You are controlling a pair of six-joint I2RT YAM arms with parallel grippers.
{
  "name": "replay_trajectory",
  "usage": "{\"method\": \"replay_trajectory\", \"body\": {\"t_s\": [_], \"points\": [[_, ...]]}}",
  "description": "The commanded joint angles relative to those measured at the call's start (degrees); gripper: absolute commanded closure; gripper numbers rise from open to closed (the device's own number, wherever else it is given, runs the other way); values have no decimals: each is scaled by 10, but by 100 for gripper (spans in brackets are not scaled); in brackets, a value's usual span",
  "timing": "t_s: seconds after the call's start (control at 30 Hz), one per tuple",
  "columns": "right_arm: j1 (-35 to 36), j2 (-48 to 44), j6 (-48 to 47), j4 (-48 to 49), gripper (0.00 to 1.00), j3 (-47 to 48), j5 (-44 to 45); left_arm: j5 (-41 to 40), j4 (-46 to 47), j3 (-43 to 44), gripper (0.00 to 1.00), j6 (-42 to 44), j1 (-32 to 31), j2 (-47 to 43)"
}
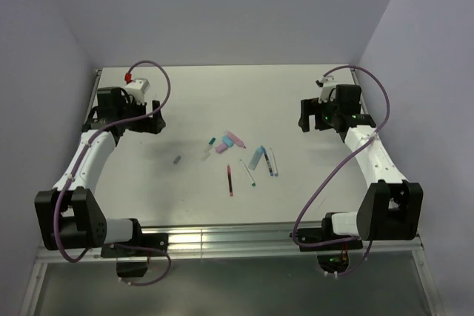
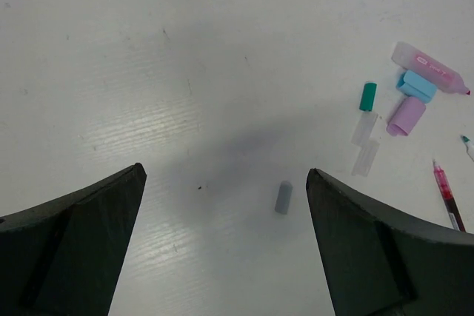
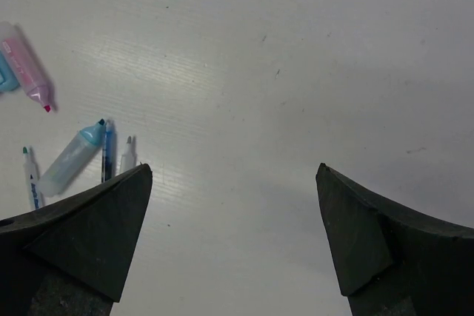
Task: Insert the pens into the pen caps
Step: Pick up the pen from the center of the board.
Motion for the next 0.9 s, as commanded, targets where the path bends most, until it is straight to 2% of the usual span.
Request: {"method": "replay_trajectory", "body": {"t_s": [0.0,0.17,0.23,0.3,0.5,0.53,0.57,0.7,0.73,0.77,0.87], "points": [[4,-13,2,9,0,10,9,-48,35,8,0,-12,-5,-27],[-1,-24,22,16,0,10,12,-17,44,60,1,20,-6,-21],[-9,-32,32,21,0,12,4,-1,9,117,1,30,-13,9],[-22,-36,49,21,0,18,-8,-26,1,158,1,18,-45,35],[-66,-56,89,18,0,28,-62,-109,-24,213,1,-38,-212,98],[-82,-57,92,16,0,28,-69,-118,-25,218,2,-46,-260,107],[-93,-58,94,16,0,27,-95,-129,-25,222,5,-86,-281,115],[-143,-47,114,2,0,28,-140,-206,-19,239,7,-126,-396,171],[-150,-44,115,1,0,26,-142,-210,-14,238,9,-137,-435,180],[-159,-43,113,0,0,24,-144,-210,-14,240,13,-154,-451,201],[-170,-43,109,-1,0,17,-148,-213,-22,255,17,-183,-508,258]]}}
